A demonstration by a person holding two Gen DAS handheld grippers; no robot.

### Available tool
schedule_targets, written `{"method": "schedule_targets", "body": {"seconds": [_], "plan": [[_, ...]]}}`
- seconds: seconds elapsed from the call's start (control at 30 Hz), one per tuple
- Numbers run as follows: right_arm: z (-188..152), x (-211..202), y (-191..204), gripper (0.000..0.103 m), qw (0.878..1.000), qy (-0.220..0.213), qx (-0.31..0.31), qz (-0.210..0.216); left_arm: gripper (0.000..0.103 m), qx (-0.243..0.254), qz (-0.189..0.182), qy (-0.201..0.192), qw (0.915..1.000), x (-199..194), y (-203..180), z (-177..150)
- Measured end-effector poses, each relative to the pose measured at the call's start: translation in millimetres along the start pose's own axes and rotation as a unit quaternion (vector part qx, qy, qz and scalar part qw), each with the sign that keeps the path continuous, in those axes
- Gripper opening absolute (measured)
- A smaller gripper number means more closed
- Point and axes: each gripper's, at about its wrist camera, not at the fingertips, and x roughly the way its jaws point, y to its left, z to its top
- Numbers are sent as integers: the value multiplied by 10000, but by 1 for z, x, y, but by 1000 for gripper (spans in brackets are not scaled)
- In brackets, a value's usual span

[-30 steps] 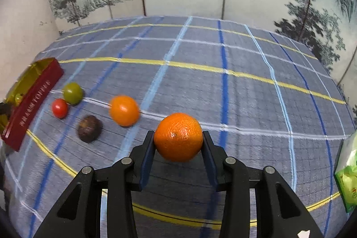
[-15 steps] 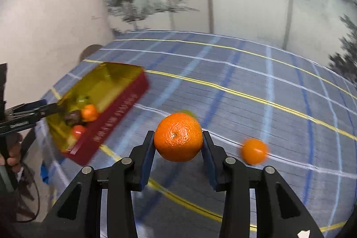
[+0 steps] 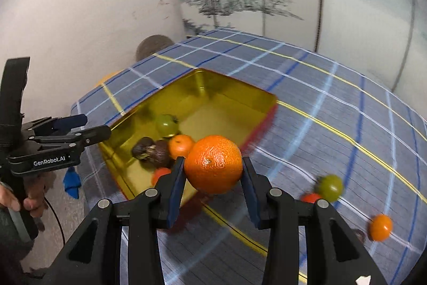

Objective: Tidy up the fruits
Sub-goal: 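Carry the held orange into the gold tin and open the right gripper, then move the right gripper to the small orange while the left gripper approaches a brown fruit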

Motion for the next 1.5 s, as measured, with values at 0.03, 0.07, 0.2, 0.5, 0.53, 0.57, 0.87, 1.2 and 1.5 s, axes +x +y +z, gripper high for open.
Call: {"method": "schedule_targets", "body": {"seconds": [0.03,0.07,0.2,0.5,0.53,0.57,0.87,1.2,1.5], "plan": [[2,5,5,38,10000,31,-50,10,74,-25,23,11,10000,0,3,-1],[4,11,10,38,9999,68,-84,11,74,-33,43,20,10000,0,5,-1],[9,29,20,38,9997,174,-146,36,74,-56,123,47,9999,0,13,-2],[12,57,30,38,9986,375,-360,-125,74,-101,233,95,9996,1,26,-4],[12,59,30,38,9984,405,-366,-132,74,-97,244,106,9996,2,26,-5],[12,61,30,38,9983,427,-369,-131,74,-92,249,114,9996,2,27,-5],[8,70,33,38,9975,559,-413,-96,74,-141,223,164,9995,4,32,-8],[6,71,35,39,9973,596,-422,-73,74,-125,108,227,9996,6,25,-10],[10,61,34,47,9983,442,-375,-104,74,-54,5,229,9997,5,15,-10]]}}
